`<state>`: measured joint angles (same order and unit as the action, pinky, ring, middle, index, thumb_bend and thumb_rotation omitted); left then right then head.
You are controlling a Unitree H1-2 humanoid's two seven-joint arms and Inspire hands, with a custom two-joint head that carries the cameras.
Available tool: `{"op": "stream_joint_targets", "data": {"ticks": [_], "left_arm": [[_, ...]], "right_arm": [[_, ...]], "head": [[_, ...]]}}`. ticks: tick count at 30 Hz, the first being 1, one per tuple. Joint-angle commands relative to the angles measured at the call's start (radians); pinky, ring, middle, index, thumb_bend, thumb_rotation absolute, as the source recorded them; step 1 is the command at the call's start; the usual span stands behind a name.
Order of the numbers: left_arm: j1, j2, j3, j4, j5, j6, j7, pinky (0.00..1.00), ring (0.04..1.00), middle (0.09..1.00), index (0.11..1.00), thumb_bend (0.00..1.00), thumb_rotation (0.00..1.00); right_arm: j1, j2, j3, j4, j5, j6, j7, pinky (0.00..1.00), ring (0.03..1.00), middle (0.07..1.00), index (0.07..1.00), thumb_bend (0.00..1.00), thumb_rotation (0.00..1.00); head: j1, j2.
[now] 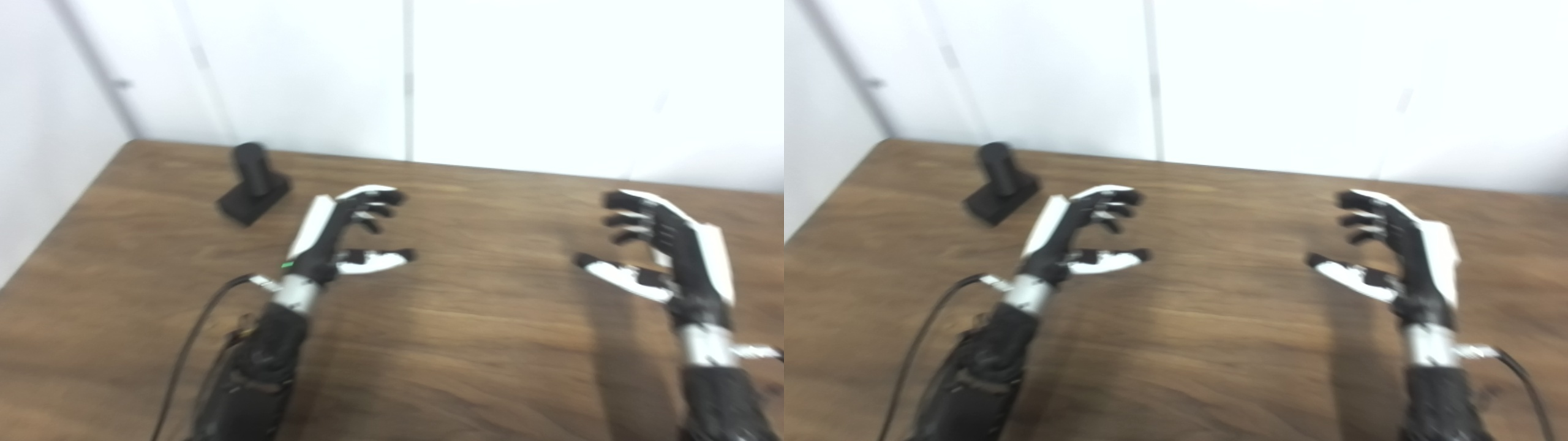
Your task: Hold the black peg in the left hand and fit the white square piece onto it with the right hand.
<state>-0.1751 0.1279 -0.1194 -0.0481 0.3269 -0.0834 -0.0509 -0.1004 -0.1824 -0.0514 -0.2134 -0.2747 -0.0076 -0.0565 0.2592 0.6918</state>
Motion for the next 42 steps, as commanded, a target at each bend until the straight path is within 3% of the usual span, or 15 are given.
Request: {"op": "stream_joint_targets", "data": {"ticks": [1, 10, 20, 24, 31, 34, 39, 42], "left_arm": [[-0.04, -0.004, -0.003, -0.039, 0.017, -0.002, 0.014, 0.55, 0.694, 0.734, 0.689, 0.78, 0.08], [-0.04, -0.019, -0.007, -0.047, 0.045, 0.025, 0.015, 0.6, 0.729, 0.747, 0.69, 0.79, 0.11], [-0.04, -0.012, 0.0, -0.049, 0.046, 0.016, 0.021, 0.58, 0.716, 0.745, 0.679, 0.78, 0.11], [-0.047, 0.018, 0.005, -0.083, 0.134, 0.042, 0.034, 0.57, 0.712, 0.748, 0.686, 0.77, 0.16], [-0.068, 0.073, 0.052, -0.111, 0.137, 0.096, 0.006, 0.58, 0.732, 0.779, 0.707, 0.76, 0.19], [-0.084, 0.122, 0.072, -0.116, 0.147, 0.118, -0.01, 0.62, 0.767, 0.808, 0.725, 0.78, 0.23], [-0.11, 0.204, 0.09, -0.127, 0.166, 0.161, -0.048, 0.62, 0.769, 0.824, 0.737, 0.77, 0.26], [-0.122, 0.233, 0.099, -0.124, 0.178, 0.168, -0.037, 0.59, 0.744, 0.821, 0.733, 0.78, 0.25]], "right_arm": [[-0.02, -0.019, -0.014, -0.021, 0.016, -0.049, 0.0, 0.49, 0.621, 0.702, 0.675, 0.62, 0.0], [-0.011, 0.006, -0.015, -0.09, 0.032, 0.062, 0.013, 0.51, 0.631, 0.709, 0.672, 0.58, 0.0], [-0.015, 0.007, -0.011, -0.103, 0.013, 0.072, 0.01, 0.49, 0.607, 0.694, 0.659, 0.6, 0.0], [-0.015, 0.004, -0.012, -0.098, 0.017, 0.065, 0.01, 0.48, 0.599, 0.686, 0.651, 0.61, 0.0], [-0.014, 0.005, -0.013, -0.098, 0.027, 0.072, 0.014, 0.48, 0.602, 0.691, 0.655, 0.6, 0.0], [-0.013, 0.006, -0.012, -0.096, 0.028, 0.07, 0.014, 0.49, 0.602, 0.692, 0.656, 0.6, 0.0], [-0.012, 0.007, -0.013, -0.103, 0.025, 0.081, 0.014, 0.49, 0.607, 0.696, 0.658, 0.6, 0.0], [-0.01, 0.008, -0.016, -0.106, 0.033, 0.083, 0.014, 0.5, 0.607, 0.697, 0.658, 0.59, 0.0]], "head": [[0.021, -0.004], [0.027, -0.022], [0.022, -0.031], [0.026, -0.035], [0.031, -0.04], [0.032, -0.042], [0.034, -0.043], [0.038, -0.045]]}}
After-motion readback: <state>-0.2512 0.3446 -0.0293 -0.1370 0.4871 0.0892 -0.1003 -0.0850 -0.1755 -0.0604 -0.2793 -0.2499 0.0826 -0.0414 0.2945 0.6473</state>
